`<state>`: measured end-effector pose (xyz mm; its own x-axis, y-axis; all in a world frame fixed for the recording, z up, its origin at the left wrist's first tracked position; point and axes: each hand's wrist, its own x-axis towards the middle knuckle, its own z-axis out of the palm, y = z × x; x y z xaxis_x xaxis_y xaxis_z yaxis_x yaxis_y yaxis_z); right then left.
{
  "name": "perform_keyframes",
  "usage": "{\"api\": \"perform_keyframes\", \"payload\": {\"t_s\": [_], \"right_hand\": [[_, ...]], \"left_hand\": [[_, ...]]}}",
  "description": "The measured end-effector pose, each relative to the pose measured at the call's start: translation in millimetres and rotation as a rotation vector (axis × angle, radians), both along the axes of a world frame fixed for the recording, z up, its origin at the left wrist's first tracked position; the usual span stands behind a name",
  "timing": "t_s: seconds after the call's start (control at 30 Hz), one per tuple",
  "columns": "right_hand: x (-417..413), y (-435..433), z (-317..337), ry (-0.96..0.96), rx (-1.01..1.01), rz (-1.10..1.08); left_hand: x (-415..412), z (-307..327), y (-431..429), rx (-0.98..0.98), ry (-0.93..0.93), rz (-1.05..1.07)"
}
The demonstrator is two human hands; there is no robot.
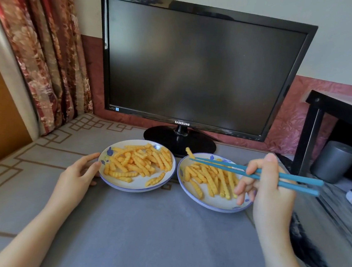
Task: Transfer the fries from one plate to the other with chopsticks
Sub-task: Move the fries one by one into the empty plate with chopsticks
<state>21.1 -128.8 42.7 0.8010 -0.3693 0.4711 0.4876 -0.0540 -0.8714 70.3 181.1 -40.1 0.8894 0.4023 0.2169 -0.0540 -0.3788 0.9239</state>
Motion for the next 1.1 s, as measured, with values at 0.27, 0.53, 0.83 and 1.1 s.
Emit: {"api": "perform_keyframes", "payload": {"t_s": [0.27,0.53,0.83,1.1], "right_hand": [[4,-16,-4,0.064,-0.119,-0.019],[4,-14,-2,0.018,-0.088,-0.027],[1,22,-15,0.058,-0.075,0.194],[15,43,-34,0.065,-0.22,0.309]], "left_hand": [[3,-4,3,-0.005,0.002,-0.009],[4,-5,4,0.005,-0.005,-0.01],[5,-7,5,-0.01,-0.004,-0.017],[5,-8,5,-0.005,-0.016,-0.017]]}}
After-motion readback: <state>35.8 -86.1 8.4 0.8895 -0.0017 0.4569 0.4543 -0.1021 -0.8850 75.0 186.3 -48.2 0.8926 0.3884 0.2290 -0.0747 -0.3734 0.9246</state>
